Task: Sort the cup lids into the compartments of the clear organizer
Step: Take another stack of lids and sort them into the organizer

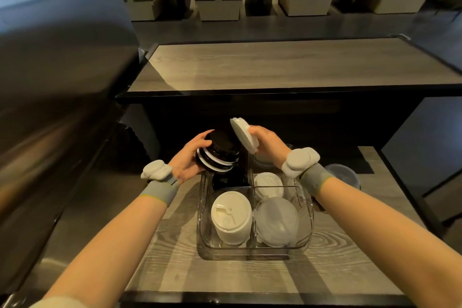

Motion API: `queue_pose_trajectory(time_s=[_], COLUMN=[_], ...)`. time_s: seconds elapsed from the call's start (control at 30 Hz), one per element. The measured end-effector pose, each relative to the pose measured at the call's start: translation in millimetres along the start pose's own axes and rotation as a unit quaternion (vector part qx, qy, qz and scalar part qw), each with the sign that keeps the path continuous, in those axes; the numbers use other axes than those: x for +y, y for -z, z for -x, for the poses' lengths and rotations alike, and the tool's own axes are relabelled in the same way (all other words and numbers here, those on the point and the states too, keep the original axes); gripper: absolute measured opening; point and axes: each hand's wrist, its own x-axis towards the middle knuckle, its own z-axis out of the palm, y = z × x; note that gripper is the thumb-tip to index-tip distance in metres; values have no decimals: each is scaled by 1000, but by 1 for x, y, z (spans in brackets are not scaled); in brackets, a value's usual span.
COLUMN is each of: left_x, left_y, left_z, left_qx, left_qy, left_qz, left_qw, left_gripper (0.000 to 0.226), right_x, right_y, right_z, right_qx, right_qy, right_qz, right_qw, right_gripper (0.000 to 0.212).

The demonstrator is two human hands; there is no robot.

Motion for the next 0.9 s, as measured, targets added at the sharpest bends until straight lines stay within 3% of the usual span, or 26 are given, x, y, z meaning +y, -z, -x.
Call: queue_pose_trajectory(time_s=[0.07, 0.1, 0.17, 0.2, 0.37, 0.5, 0.53, 0.63, 0.7, 0.8, 0.9], left_x=[1, 2, 3, 3, 2, 1, 1, 0, -1, 0, 0], left_y=[1, 0, 0, 0, -1, -3, -4, -4, -5, -6, -1], left_z=[-2, -3, -5, -7, -12, -13, -13, -11, -11, -10, -9], left_qx=[6, 10, 23, 29, 37, 33, 33, 21, 19, 17, 10], left_qy=[2, 1, -2, -3, 0, 3, 3, 3, -1, -5, -4], left_qz=[23, 30, 38, 44, 44, 31, 29, 11, -15, -39, -35], left_qw=[1000, 1000, 999, 999, 998, 999, 999, 1000, 1000, 999, 999], left_gripper=[30, 30, 29, 28, 27, 28, 28, 29, 32, 25, 25], right_x=[3, 9, 24, 31, 56, 62, 58, 31, 10, -1, 2], right_y=[16, 29, 49, 55, 47, 45, 44, 28, 9, -12, -16], right_z=[0, -3, -5, -6, -5, -10, -11, -12, -9, -3, -6], right_qx=[13, 13, -19, -38, -82, -84, -63, 21, -7, -91, -79], right_qy=[-11, -15, -55, -76, -54, -48, -31, 85, 134, 106, 84], right_qz=[77, 194, 404, 455, 581, 622, 611, 453, 323, 251, 228], right_qw=[997, 981, 913, 886, 808, 777, 788, 887, 937, 958, 967], right_gripper=[39, 39, 44, 47, 53, 42, 38, 28, 33, 53, 57])
